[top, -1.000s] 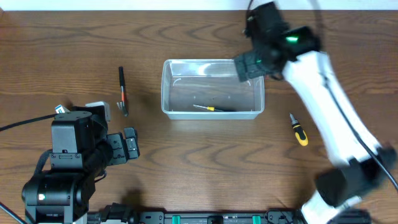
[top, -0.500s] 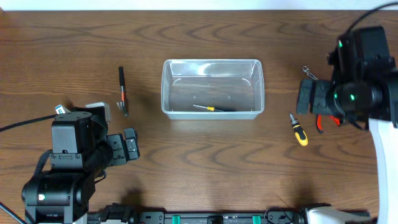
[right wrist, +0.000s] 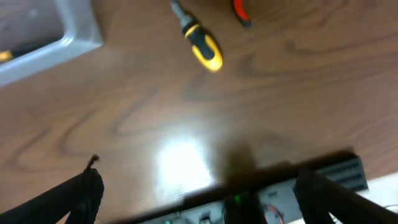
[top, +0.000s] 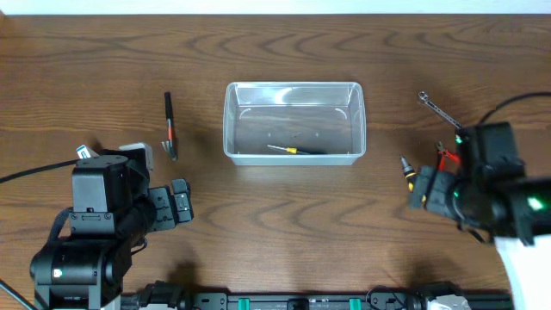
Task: Pack container
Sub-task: 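Withdraw the right gripper toward the yellow-black ratchet screwdriver, then lower the right gripper and grasp the ratchet screwdriver's handle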
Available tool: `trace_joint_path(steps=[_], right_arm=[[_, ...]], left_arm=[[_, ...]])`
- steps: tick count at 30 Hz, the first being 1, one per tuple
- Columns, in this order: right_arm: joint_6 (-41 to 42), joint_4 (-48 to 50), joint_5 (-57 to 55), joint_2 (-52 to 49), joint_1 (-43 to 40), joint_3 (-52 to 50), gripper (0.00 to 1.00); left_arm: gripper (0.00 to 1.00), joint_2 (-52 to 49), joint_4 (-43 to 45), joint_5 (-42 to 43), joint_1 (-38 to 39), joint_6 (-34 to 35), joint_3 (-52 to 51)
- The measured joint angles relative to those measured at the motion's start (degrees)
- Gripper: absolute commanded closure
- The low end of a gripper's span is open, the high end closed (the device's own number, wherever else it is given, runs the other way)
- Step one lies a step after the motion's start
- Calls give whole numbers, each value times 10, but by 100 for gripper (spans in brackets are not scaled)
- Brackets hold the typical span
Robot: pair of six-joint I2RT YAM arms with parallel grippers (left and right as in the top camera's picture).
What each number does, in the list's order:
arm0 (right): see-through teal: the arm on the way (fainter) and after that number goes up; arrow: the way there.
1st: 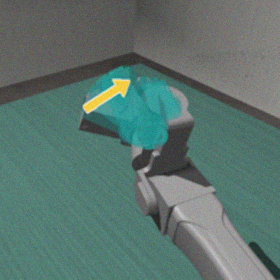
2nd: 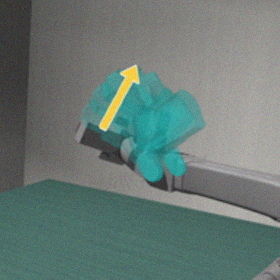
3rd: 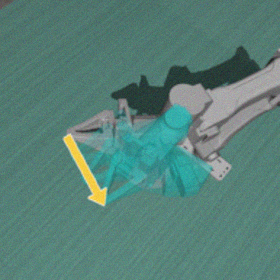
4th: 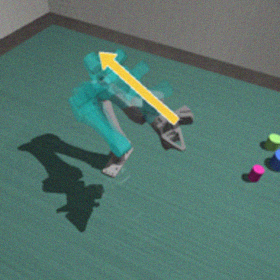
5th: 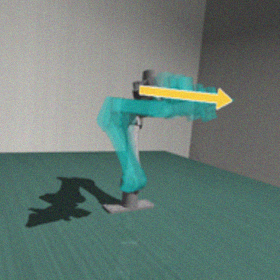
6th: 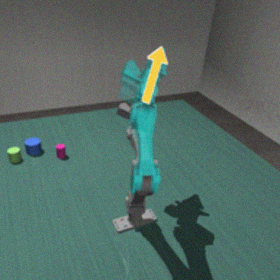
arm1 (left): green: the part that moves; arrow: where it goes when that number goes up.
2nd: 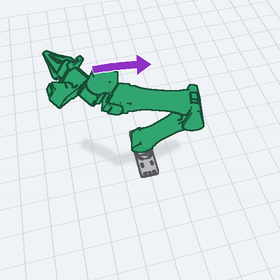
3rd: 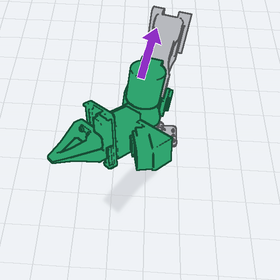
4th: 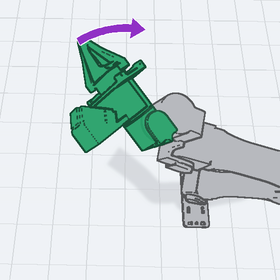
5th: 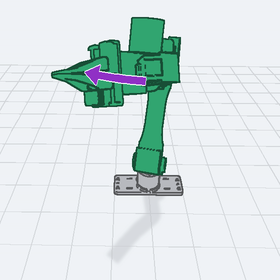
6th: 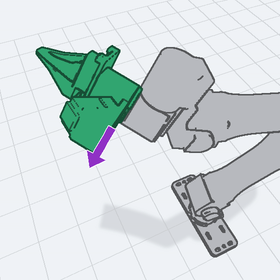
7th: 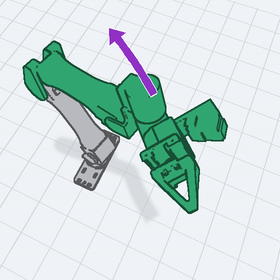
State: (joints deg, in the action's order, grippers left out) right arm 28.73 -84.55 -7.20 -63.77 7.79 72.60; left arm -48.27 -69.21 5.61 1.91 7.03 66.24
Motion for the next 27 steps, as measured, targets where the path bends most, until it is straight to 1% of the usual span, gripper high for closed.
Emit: trace_joint_path(steps=[5, 14, 22, 27], right_arm=[[6, 71, -10, -97, -12, -45, 1], [10, 167, -13, -264, -12, -48, 2], [7, 217, -14, -341, -13, -48, 1], [-31, 256, -14, -368, -22, -48, 1]], left_arm=[[2, 0, -10, 0, 0, 0, 0], [2, 0, -37, 0, 0, 0, 0], [2, 0, -38, 0, 0, 0, 0], [2, 0, -38, 0, 0, 0, 0]])
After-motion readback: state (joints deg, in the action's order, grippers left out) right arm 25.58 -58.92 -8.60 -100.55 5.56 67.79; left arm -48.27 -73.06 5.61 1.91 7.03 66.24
